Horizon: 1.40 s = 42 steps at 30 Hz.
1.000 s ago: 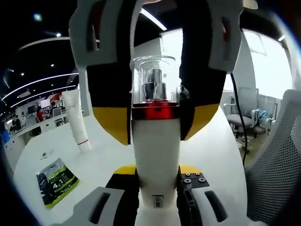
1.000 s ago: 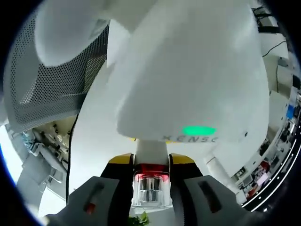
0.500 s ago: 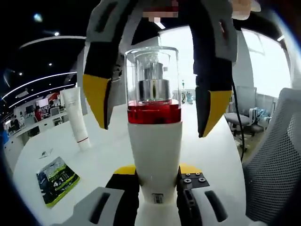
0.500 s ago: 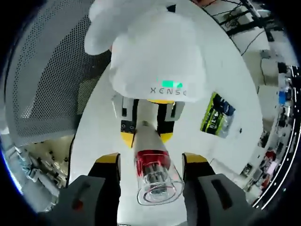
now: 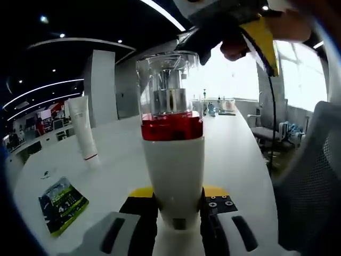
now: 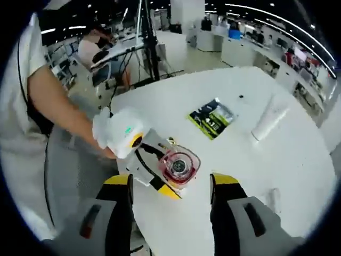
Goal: Arrange the skincare products in the storage area until every visible bottle or jar stands upright without overlapping.
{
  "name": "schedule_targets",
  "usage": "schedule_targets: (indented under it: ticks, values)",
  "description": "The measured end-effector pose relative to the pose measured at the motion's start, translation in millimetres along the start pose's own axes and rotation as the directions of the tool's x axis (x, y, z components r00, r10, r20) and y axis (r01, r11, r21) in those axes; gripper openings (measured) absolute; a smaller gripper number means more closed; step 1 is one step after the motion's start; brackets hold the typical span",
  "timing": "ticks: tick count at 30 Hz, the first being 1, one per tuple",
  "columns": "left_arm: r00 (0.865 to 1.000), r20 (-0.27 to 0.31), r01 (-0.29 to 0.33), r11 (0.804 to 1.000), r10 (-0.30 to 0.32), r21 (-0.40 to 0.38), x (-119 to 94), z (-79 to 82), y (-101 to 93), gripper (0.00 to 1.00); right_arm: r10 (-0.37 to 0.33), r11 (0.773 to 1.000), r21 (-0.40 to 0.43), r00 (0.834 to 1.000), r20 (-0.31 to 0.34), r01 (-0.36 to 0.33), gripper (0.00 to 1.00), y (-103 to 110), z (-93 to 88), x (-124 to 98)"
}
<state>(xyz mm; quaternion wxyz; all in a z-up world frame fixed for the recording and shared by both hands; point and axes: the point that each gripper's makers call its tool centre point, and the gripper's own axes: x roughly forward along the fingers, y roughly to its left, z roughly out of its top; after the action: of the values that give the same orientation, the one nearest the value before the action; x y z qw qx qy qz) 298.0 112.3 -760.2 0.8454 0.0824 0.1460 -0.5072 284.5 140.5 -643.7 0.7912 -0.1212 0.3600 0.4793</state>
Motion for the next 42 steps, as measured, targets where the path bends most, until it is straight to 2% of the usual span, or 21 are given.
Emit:
schedule_targets:
  ticks: [3, 5, 7, 8, 10, 11, 15, 17, 20, 22, 25, 28, 31, 34, 37, 38, 41, 42]
  values:
    - [0.999, -0.012, 0.030, 1.000, -0.029, 0.005, 0.3, -0.1, -0.1, 0.29, -0.003, 0.996, 0.092, 0.997, 0.073, -0.004, 0.51, -5.3, 6.8, 5.8]
    - [0.998, -0.020, 0.065, 0.998, -0.064, 0.012, 0.3, -0.4, -1.9, 0.29, 0.006, 0.993, 0.117, 0.994, 0.107, -0.019, 0.49, -7.3, 7.7, 11.3]
    - [0.995, -0.029, 0.093, 0.996, -0.092, 0.018, -0.2, -0.8, -3.0, 0.29, 0.014, 0.994, 0.104, 0.993, 0.113, -0.025, 0.45, -8.8, 5.1, 15.0]
    - [0.993, -0.036, 0.110, 0.993, -0.109, 0.029, -0.6, -1.1, -3.3, 0.29, 0.057, 0.993, 0.097, 0.991, 0.121, -0.069, 0.42, -3.1, 4.4, 18.8]
    - [0.990, -0.052, 0.134, 0.990, -0.132, 0.035, -1.1, -1.8, -3.8, 0.29, 0.048, 0.997, 0.050, 0.993, 0.107, -0.054, 0.32, -5.0, 0.1, 23.8]
    - [0.989, -0.063, 0.135, 0.990, -0.132, 0.043, -1.1, -2.0, -3.8, 0.29, 0.049, 0.998, 0.023, 0.992, 0.114, -0.052, 0.33, -4.5, 1.4, 24.6]
    - [0.987, -0.091, 0.140, 0.989, -0.136, 0.040, -2.6, -2.8, -3.1, 0.30, 0.031, 0.999, 0.005, 0.993, 0.117, -0.032, 0.31, -2.9, 1.6, 25.3]
    - [0.986, -0.113, 0.130, 0.990, -0.123, 0.060, -3.6, -3.7, -2.9, 0.31, 0.007, 1.000, 0.027, 0.992, 0.126, -0.011, 0.31, -4.8, 2.4, 25.7]
    - [0.982, -0.153, 0.117, 0.992, -0.109, 0.044, -9.6, -5.5, -0.9, 0.31, -0.035, 0.998, 0.051, 0.989, 0.143, 0.028, 0.31, -2.5, 5.2, 28.5]
    - [0.986, -0.153, 0.076, 0.996, -0.069, 0.040, -17.3, -3.0, 4.3, 0.33, -0.073, 0.995, 0.079, 0.986, 0.152, 0.062, 0.31, -4.7, 6.5, 29.8]
    - [0.991, -0.130, 0.019, 1.000, -0.017, 0.008, -32.8, 9.2, 12.3, 0.37, -0.160, 0.980, 0.146, 0.970, 0.186, 0.133, 0.31, -8.5, 9.4, 30.9]
    - [0.987, -0.158, -0.012, 0.999, 0.019, 0.046, -49.4, 13.0, 14.6, 0.38, -0.202, 0.970, 0.172, 0.959, 0.196, 0.169, 0.31, -6.7, 10.0, 31.4]
    - [0.983, -0.169, -0.070, 0.997, 0.075, 0.036, -75.7, 18.7, 21.4, 0.37, -0.237, 0.957, 0.215, 0.951, 0.199, 0.194, 0.31, -8.1, 10.3, 31.0]
    - [0.978, -0.179, -0.106, 0.994, 0.108, 0.022, -104.1, 21.7, 24.8, 0.37, -0.218, 0.962, 0.211, 0.952, 0.216, 0.172, 0.33, -5.1, 11.5, 32.7]
    - [0.967, -0.222, -0.116, 0.991, 0.127, 0.065, -133.6, 17.5, 23.4, 0.38, -0.218, 0.964, 0.198, 0.955, 0.201, 0.178, 0.50, -1.2, 5.7, 33.6]
    - [0.959, -0.248, -0.120, 0.990, 0.136, 0.079, -148.5, 13.0, 21.6, 0.38, -0.216, 0.965, 0.196, 0.955, 0.203, 0.177, 0.56, 1.5, 2.5, 33.1]
    - [0.945, -0.273, -0.166, 0.984, 0.179, 0.070, -178.8, 6.2, 22.6, 0.40, -0.197, 0.969, 0.189, 0.962, 0.189, 0.161, 0.54, 8.4, -9.9, 34.5]
    - [0.939, -0.285, -0.183, 0.981, 0.194, 0.064, -189.2, 3.3, 22.0, 0.43, -0.198, 0.968, 0.190, 0.963, 0.184, 0.163, 0.54, 9.1, -13.6, 35.5]
